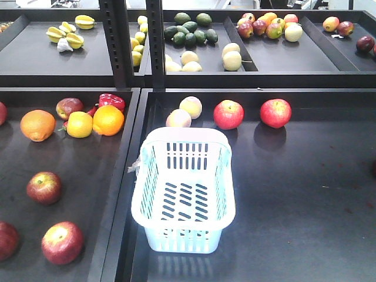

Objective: Pick three apples into basket with both arms

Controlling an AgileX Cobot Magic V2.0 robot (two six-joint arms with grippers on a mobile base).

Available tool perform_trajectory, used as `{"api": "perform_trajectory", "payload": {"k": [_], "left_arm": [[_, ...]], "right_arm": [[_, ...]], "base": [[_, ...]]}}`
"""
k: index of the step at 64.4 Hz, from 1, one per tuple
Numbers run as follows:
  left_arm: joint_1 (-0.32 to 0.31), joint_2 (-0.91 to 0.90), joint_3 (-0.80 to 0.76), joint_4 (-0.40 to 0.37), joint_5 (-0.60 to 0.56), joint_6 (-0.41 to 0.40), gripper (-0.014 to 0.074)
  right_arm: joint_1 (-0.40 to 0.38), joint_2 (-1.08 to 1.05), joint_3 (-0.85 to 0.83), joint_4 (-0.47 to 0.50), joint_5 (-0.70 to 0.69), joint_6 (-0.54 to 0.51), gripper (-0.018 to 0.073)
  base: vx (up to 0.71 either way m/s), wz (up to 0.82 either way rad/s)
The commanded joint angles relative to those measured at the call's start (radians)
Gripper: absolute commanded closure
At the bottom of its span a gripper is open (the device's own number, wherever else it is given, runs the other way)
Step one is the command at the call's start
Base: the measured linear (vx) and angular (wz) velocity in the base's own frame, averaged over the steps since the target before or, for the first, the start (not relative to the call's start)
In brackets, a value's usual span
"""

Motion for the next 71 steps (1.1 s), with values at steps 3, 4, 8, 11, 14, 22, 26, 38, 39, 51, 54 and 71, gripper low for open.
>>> {"api": "perform_trajectory", "payload": {"k": [3,4,8,11,14,22,26,38,39,51,54,71], "left_arm": [[0.0,-0.022,0.023,-0.007,-0.07,-0.003,0.0603],[0.0,-0.022,0.023,-0.007,-0.07,-0.003,0.0603],[0.0,-0.022,0.023,-0.007,-0.07,-0.003,0.0603],[0.0,-0.022,0.023,-0.007,-0.07,-0.003,0.0603],[0.0,-0.022,0.023,-0.007,-0.07,-0.003,0.0603],[0.0,-0.022,0.023,-0.007,-0.07,-0.003,0.0603],[0.0,-0.022,0.023,-0.007,-0.07,-0.003,0.0603],[0.0,-0.022,0.023,-0.007,-0.07,-0.003,0.0603],[0.0,-0.022,0.023,-0.007,-0.07,-0.003,0.0603],[0.0,-0.022,0.023,-0.007,-0.07,-0.003,0.0603],[0.0,-0.022,0.023,-0.007,-0.07,-0.003,0.0603],[0.0,-0.022,0.023,-0.007,-0.07,-0.003,0.0603]], "right_arm": [[-0.001,-0.008,0.01,-0.011,-0.073,-0.004,0.0563],[-0.001,-0.008,0.01,-0.011,-0.073,-0.004,0.0563],[-0.001,-0.008,0.01,-0.011,-0.073,-0.004,0.0563],[-0.001,-0.008,0.01,-0.011,-0.073,-0.004,0.0563],[-0.001,-0.008,0.01,-0.011,-0.073,-0.004,0.0563],[-0.001,-0.008,0.01,-0.011,-0.073,-0.004,0.0563],[-0.001,-0.008,0.01,-0.011,-0.073,-0.004,0.0563],[-0.001,-0.008,0.01,-0.011,-0.073,-0.004,0.0563],[-0.001,-0.008,0.01,-0.011,-0.073,-0.004,0.0563],[-0.001,-0.008,0.01,-0.011,-0.073,-0.004,0.0563],[-0.001,-0.008,0.01,-0.011,-0.073,-0.004,0.0563],[-0.001,-0.008,0.01,-0.011,-0.073,-0.004,0.0563]], "base": [[0.01,0.0],[0.01,0.0],[0.01,0.0],[0.01,0.0],[0.01,0.0],[0.01,0.0],[0.0,0.0],[0.0,0.0],[0.0,0.0],[0.0,0.0],[0.0,0.0],[0.0,0.0]]}}
